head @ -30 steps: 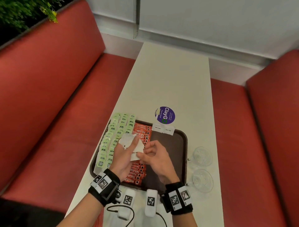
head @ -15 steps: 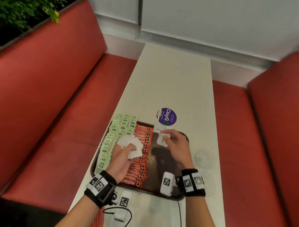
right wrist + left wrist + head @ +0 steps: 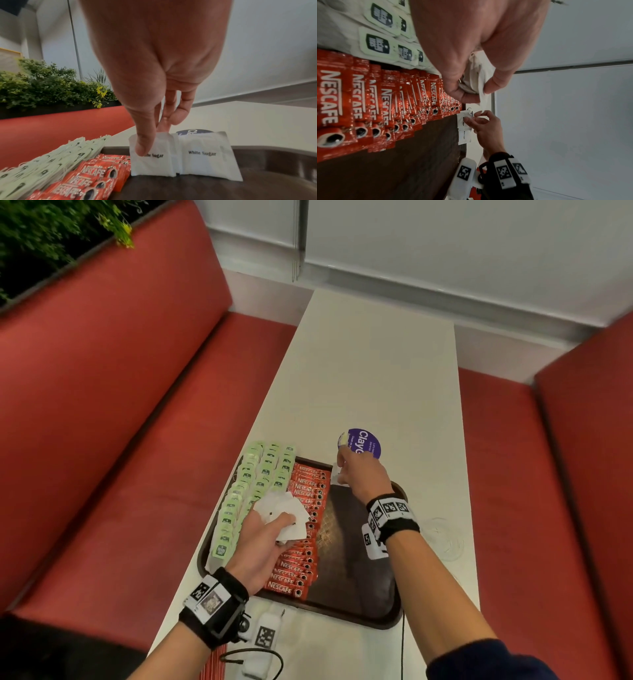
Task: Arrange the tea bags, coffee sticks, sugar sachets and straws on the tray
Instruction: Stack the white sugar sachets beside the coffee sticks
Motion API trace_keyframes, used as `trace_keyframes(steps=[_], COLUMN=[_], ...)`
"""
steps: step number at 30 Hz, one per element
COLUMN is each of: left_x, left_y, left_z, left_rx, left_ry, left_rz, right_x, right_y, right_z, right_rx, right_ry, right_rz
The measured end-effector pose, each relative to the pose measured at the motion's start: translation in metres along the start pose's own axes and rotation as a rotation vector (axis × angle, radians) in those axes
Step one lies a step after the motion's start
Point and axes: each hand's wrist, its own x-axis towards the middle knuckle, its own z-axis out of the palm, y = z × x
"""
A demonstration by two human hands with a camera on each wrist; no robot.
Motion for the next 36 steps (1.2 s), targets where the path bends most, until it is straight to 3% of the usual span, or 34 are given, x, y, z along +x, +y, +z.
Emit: trace_keyframes(steps=[6, 13, 17, 22, 24, 32, 36], left_x=[0.0, -0.001, -0.002, -0.005, -0.007, -0.015, -0.011], left_y=[0.004, 0.007, 0.007, 0.004, 0.002, -0.001, -0.004], left_z=[-0.002, 0.002, 0.006, 0.011, 0.015, 0.025, 0.019], left_rx=[-0.012, -0.018, -0.013, 0.004, 0.022, -0.029, -0.068], left_ry=[0.008, -0.014, -0.009, -0.006, 0.009, -0.067, -0.058], left_rz=[0.006, 0.02, 0.042, 0.065, 0.072, 0.007, -0.038], right_x=[0.009, -0.005, -0.039, -0.107, -0.128, -0.153, -0.137], right_y=[-0.001, -0.004, -0.029, -0.06, -0.06, -0.039, -0.009], right_z=[0.01, 0.008, -0.012, -0.023, -0.015, 0.003, -0.009], right_rx=[-0.05, -0.009, 0.526, 1.049, 1.194, 1.451, 1.432], right_ry=[0.054, 0.256, 0.241, -0.117, -0.194, 0.032, 0.184], right_rz=[0.004, 0.035, 0.144, 0.206, 0.191, 0.259, 0.39])
